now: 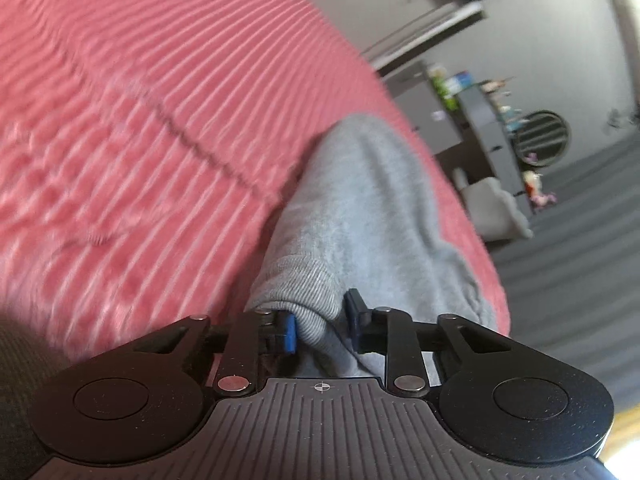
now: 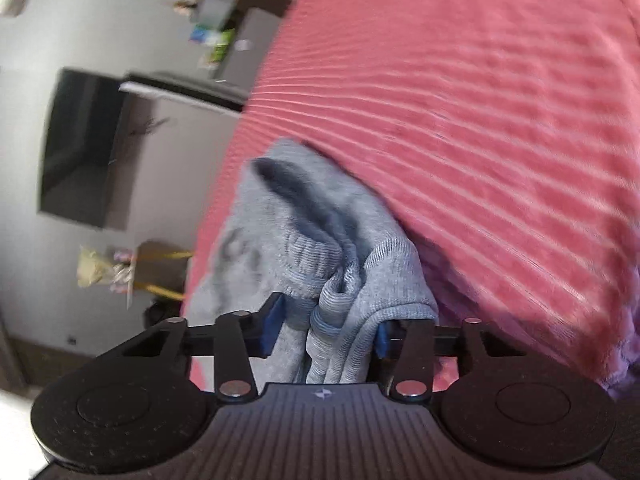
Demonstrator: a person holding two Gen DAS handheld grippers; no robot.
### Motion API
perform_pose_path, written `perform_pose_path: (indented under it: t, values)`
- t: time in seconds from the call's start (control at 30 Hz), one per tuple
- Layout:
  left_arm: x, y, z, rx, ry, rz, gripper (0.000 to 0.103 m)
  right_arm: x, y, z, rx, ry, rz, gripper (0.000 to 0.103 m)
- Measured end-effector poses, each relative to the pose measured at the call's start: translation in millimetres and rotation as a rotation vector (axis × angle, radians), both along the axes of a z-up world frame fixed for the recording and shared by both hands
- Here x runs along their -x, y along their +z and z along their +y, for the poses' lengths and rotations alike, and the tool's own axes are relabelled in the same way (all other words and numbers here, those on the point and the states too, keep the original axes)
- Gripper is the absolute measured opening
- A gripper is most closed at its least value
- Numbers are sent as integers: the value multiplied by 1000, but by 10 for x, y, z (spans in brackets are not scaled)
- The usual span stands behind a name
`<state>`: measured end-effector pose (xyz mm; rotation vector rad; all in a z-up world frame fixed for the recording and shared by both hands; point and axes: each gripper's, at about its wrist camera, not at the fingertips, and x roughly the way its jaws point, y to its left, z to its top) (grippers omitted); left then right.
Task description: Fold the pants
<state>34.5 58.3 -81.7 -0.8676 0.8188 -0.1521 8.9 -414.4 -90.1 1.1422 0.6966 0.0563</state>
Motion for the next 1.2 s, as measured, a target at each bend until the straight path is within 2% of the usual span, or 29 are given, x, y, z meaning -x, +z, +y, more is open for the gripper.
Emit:
perform_pose_path:
  t: [0.03,0.1,0.17,0.27,0.33,0.43,0.47,0.5,0.57,0.63,0.7,0.77,0.87,0.9,0.97,1.0,1.07,1.13,1.17,1.2]
  values:
    - [19,45,-5,-20,-12,-6,26,26,49,-16,36,19,-18,28]
    - [50,139,-17,-78,-34,18,29,20,138,-37,167,82,27,29]
    - [62,252,-39,-166,-81,57,34,15,181,-95,192,162,73,30]
    - [73,418,-42,-222,-146,24,41,16,308,-167,244,264,69,40]
    - [29,512,-42,-216,-174,32,46,-68,364,-184,224,326,56,67]
    - [15,642,44,-152,-168,18,57,-187,460,-164,238,401,69,73]
    - [40,716,84,-149,-148,-30,66,-224,518,-146,258,418,63,74]
    - [63,785,112,-164,-126,-71,80,-214,568,-159,275,430,47,78]
    - [62,900,203,-210,-75,-131,93,-229,714,-198,298,451,14,85]
    - [-128,848,241,-215,-126,-138,94,-298,774,-256,321,451,-22,90]
    - [-382,667,211,-195,-201,-95,90,-442,718,-285,356,488,-36,92]
    - [-628,485,120,-197,-295,-56,87,-673,577,-268,341,547,-10,92]
    - [-920,306,0,-305,-351,7,85,-1020,360,-213,370,579,15,92]
    - [-1009,252,-14,-300,-376,30,85,-1133,302,-193,393,582,30,92]
    - [-1142,161,-39,-207,-453,66,85,-1322,171,-163,385,609,49,92]
    - [-1190,140,-82,-177,-495,67,90,-1408,88,-160,352,624,69,92]
    - [-1258,111,-192,-234,-555,35,92,-1531,-46,-147,265,653,77,94]
    - [-1360,4,-289,-299,-594,26,83,-1598,-80,-58,273,681,46,96]
    - [-1406,-31,-300,-288,-595,16,83,-1615,-83,-26,278,686,33,96]
    - [-1433,-34,-297,-263,-584,8,74,-1629,-98,-5,268,686,15,94]
